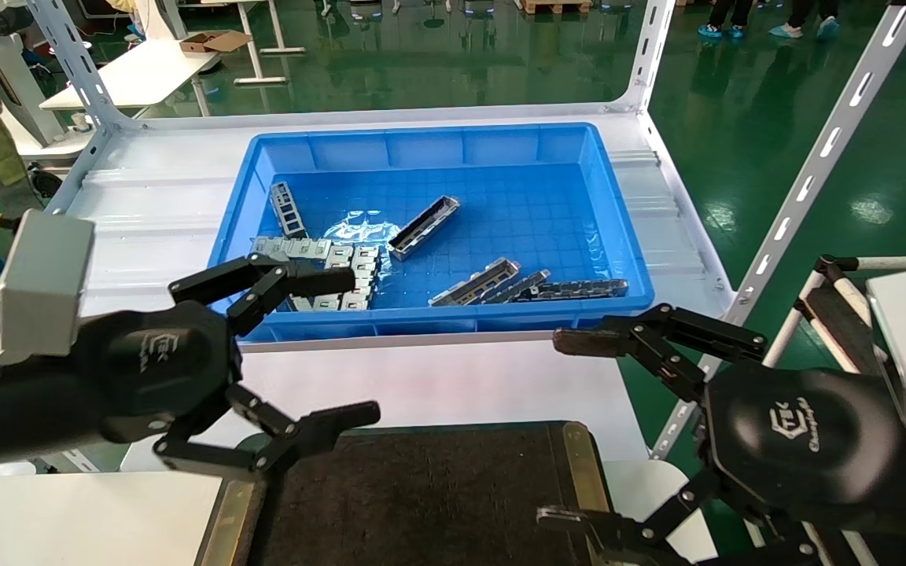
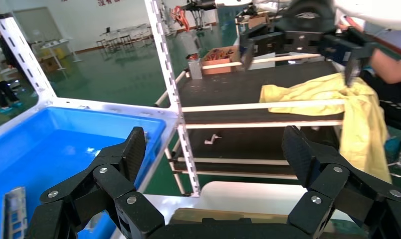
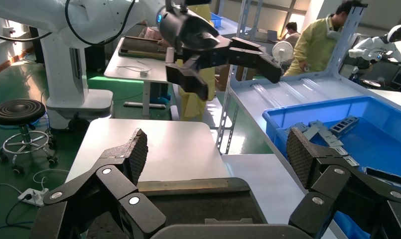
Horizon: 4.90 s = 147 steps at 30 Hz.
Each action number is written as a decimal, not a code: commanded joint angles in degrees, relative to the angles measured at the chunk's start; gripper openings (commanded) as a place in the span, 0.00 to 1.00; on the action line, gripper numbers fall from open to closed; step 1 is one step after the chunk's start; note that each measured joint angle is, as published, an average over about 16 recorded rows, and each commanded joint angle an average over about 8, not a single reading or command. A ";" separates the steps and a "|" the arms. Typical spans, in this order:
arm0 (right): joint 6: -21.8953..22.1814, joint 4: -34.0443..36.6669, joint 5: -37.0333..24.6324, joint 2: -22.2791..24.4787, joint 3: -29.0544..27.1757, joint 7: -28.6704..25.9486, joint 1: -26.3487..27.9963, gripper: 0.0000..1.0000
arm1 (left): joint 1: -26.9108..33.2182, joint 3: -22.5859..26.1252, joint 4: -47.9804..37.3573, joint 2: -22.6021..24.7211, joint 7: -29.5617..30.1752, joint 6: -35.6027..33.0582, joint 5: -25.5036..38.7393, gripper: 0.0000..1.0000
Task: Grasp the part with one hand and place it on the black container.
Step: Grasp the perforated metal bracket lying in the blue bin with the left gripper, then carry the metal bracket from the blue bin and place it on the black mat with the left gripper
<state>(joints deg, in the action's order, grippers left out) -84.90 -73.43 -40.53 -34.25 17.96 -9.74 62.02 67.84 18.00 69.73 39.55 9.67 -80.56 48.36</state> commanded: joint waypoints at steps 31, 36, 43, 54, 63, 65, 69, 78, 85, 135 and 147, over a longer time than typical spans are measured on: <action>0.03 0.00 0.05 0.03 0.07 0.04 0.02 1.00 | 15.48 8.51 -19.52 17.80 0.18 21.54 22.21 1.00; 0.03 0.00 0.05 0.03 0.08 0.04 0.02 1.00 | 18.24 9.54 -26.64 21.59 -1.95 24.77 24.83 1.00; 0.04 0.00 0.07 0.04 0.10 0.05 0.02 1.00 | 21.55 10.65 -36.92 27.08 -5.92 28.94 27.45 1.00; 0.05 0.00 0.08 0.05 0.12 0.06 0.03 1.00 | 25.89 11.83 -52.87 35.59 -12.07 36.79 30.27 1.00; 0.06 0.00 0.09 0.06 0.14 0.07 0.03 0.68 | 26.63 12.55 -58.83 38.28 -14.74 41.40 29.65 0.75; 0.06 0.00 0.10 0.06 0.14 0.07 0.03 0.43 | 26.42 12.98 -59.14 38.41 -14.67 41.81 29.35 0.50; 0.06 0.00 0.10 0.06 0.15 0.08 0.04 0.00 | 25.89 13.92 -59.23 38.52 -14.19 42.34 28.64 0.03; 0.07 0.00 0.12 0.07 0.17 0.09 0.04 0.00 | 24.98 16.12 -58.76 38.56 -13.02 43.97 26.86 0.00; 0.08 0.00 0.13 0.07 0.19 0.09 0.04 0.00 | 24.39 17.86 -58.56 38.56 -12.10 45.09 25.50 0.00; 0.12 0.00 0.20 0.12 0.29 0.14 0.07 0.00 | 29.36 18.92 -56.33 29.83 -20.17 19.52 9.69 0.00; 0.13 0.00 0.21 0.12 0.31 0.16 0.07 0.00 | 26.21 19.32 -47.95 25.11 -18.38 7.37 8.58 0.00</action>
<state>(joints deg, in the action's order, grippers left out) -84.77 -73.43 -40.32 -34.13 18.27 -9.59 62.10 93.47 37.27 22.51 64.40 -8.36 -72.72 56.81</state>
